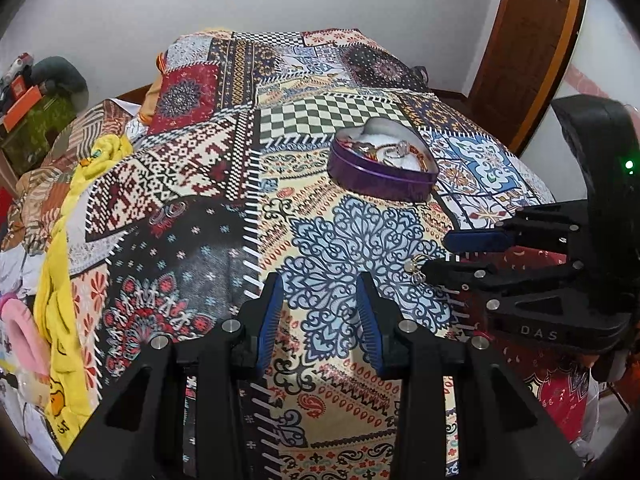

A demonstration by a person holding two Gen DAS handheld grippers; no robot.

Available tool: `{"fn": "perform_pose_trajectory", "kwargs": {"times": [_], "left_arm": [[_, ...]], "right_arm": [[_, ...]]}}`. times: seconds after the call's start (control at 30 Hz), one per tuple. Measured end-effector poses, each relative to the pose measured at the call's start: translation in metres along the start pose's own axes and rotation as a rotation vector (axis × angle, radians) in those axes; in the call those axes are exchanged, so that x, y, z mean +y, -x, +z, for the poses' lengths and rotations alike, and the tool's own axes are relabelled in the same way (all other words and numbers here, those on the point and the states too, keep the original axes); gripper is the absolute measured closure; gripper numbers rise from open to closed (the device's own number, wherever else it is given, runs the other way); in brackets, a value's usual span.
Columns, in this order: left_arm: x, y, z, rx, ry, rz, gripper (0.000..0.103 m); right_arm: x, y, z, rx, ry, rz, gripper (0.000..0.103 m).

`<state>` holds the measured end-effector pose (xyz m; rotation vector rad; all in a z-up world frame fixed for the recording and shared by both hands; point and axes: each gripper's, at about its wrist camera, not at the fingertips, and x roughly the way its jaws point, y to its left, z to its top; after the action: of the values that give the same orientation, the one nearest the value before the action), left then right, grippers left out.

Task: Organize jewelry

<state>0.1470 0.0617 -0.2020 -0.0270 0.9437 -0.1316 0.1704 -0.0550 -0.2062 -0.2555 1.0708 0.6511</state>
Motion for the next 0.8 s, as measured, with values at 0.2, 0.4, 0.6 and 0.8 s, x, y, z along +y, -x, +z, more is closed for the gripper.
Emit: {"fn": "perform_pose_trajectory", "kwargs": {"times": [0.2,0.4,0.6,0.8], "left_arm": [[0.002,-0.005,-0.002,0.011,0.025,-0.012,0.066],[0.005,-0.004,-0.003,0.009,0.032,-0.016,0.066],[-0.001,-0.005,-0.004,0.016,0.024,-0.032,0.066],[-0.020,-0.005,-0.002,0.015,-0.013,-0.067,0.066]], "right_arm": [[0.010,-0.003,0.002,0.003,0.037,0.007,0.072],[0.010,-0.009,0.007,0.000,0.041,0.001,0.082],[0.005,-0.008,0.008,-0.015,0.019,-0.002,0.099],[-0.009,0.004,0.005,-0.042,-0.016,-0.049,0.099]]}}
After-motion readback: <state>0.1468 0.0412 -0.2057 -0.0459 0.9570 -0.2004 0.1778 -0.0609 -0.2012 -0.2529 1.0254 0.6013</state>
